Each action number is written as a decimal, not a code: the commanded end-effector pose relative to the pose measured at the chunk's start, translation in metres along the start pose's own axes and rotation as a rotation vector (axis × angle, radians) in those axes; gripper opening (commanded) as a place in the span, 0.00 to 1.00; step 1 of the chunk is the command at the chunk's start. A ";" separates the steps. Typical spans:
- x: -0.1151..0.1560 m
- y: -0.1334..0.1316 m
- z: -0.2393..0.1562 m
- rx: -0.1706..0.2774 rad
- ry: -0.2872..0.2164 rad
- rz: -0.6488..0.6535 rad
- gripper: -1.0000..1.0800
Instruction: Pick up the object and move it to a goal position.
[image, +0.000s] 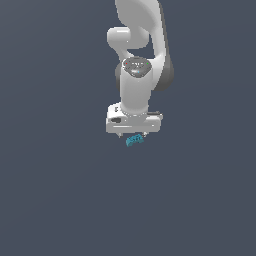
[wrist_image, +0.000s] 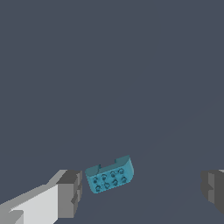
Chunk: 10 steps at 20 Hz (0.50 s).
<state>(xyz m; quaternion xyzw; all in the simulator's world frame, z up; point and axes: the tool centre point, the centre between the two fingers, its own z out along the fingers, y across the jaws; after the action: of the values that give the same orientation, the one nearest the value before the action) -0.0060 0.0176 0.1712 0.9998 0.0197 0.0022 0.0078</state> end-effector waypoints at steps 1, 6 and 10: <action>0.000 0.000 0.000 0.000 0.000 0.000 0.96; 0.001 0.006 0.000 0.005 0.006 0.000 0.96; 0.003 0.013 0.000 0.010 0.013 -0.002 0.96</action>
<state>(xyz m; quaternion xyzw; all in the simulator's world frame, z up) -0.0033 0.0067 0.1710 0.9998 0.0204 0.0072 0.0036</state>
